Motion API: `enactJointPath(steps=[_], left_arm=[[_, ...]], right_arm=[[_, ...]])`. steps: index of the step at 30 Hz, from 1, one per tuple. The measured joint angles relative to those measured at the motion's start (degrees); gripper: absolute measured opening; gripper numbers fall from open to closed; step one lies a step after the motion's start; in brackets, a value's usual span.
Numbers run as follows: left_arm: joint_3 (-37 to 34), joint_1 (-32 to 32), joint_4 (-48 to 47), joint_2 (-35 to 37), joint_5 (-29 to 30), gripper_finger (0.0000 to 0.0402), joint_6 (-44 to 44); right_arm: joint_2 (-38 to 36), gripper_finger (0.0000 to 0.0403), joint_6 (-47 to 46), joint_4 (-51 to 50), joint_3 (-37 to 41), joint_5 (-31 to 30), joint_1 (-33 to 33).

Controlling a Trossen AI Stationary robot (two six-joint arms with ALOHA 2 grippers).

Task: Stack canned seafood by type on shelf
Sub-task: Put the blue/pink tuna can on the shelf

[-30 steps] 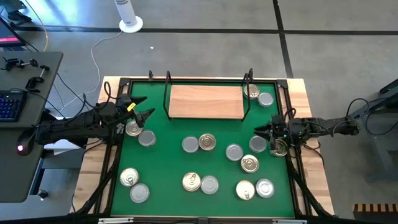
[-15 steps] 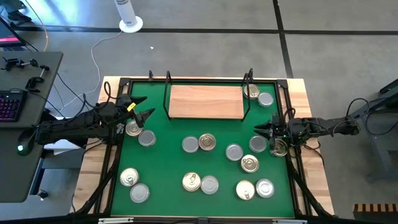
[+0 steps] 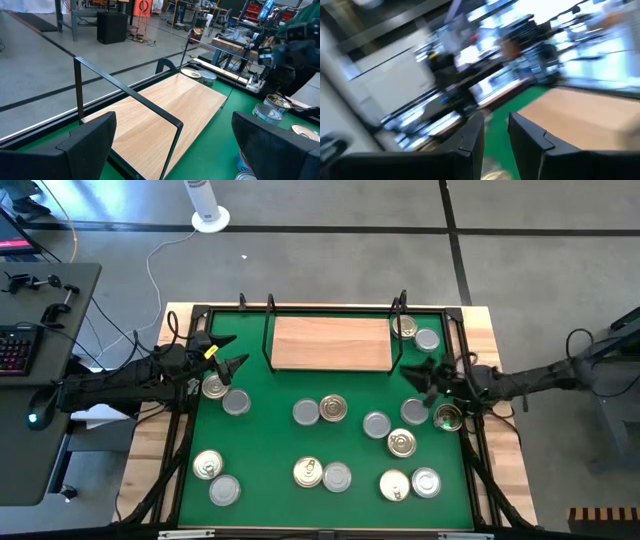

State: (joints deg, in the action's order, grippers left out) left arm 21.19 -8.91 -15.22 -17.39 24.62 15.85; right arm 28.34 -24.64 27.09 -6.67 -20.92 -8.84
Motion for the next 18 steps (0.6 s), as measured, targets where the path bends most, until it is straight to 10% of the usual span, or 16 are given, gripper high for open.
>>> enactJointPath(steps=[10,18], left_arm=[[0.0,0.0,0.0,-0.02,0.0,0.0383,0.0],[0.0,0.0,0.0,0.0,0.0,0.0383,0.0]], right_arm=[[33.71,0.0083,19.17,4.37,-10.99,14.65,0.17],[46.38,0.0147,19.95,-21.3,-27.62,17.28,0.2]])
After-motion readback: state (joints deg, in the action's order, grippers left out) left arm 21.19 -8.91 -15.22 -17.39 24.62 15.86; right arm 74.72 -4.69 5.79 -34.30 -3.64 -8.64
